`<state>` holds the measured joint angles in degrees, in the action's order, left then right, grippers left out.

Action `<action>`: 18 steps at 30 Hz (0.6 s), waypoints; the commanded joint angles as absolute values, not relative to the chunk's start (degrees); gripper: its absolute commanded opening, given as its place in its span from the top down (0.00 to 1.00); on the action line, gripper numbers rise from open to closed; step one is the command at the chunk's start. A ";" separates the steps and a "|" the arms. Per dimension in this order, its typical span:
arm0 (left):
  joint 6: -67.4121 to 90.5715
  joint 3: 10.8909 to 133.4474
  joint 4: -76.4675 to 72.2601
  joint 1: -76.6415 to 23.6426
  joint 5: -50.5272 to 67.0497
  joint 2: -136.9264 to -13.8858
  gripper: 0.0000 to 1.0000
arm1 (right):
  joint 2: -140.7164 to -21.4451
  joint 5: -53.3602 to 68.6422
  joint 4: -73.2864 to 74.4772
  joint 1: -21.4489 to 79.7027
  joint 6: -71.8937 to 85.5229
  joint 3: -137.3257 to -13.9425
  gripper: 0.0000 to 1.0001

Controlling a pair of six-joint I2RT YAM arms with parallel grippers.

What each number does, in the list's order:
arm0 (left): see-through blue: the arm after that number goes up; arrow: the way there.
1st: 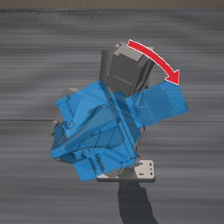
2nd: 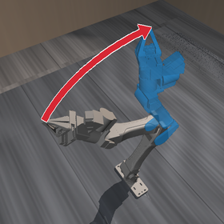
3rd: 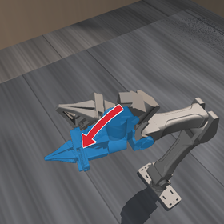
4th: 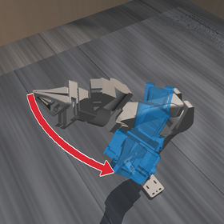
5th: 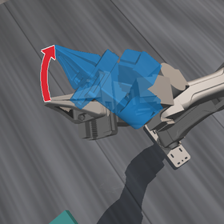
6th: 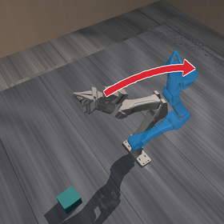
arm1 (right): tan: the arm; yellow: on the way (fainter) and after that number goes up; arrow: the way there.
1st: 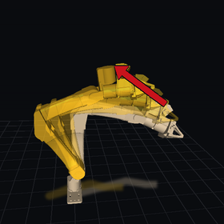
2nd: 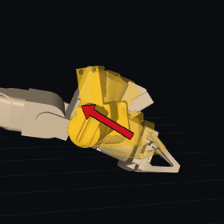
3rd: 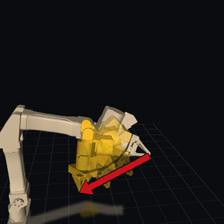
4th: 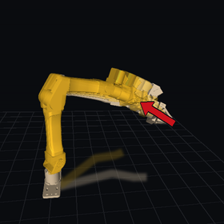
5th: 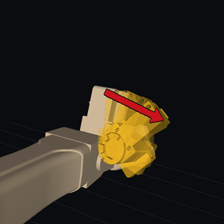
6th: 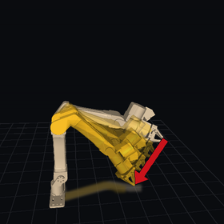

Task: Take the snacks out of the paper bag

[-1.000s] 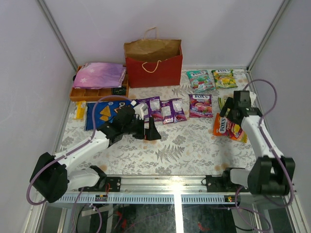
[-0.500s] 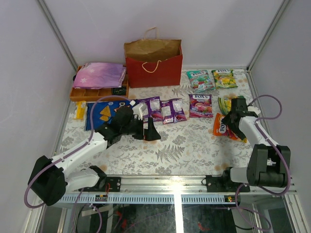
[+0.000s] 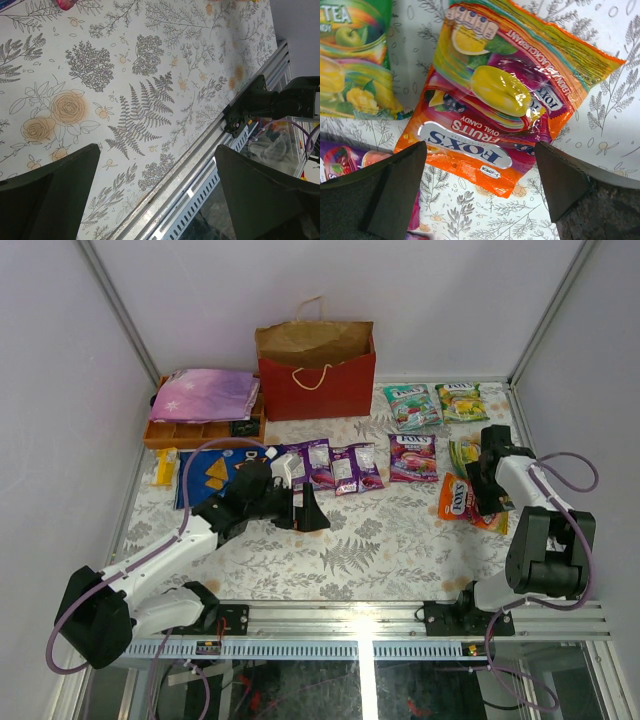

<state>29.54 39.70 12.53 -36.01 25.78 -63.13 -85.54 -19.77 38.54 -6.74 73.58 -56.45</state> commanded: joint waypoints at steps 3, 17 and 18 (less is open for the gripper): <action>29.18 39.00 11.01 -36.73 27.24 -62.71 0.00 | -87.34 -20.37 42.34 -8.44 82.68 -56.56 0.08; 29.00 39.19 11.44 -36.72 26.58 -63.16 0.00 | -95.01 -20.80 36.70 -10.56 71.66 -53.22 0.18; 28.96 39.26 11.47 -36.74 26.51 -63.18 0.00 | -95.01 -21.28 36.32 -10.62 69.71 -53.22 0.18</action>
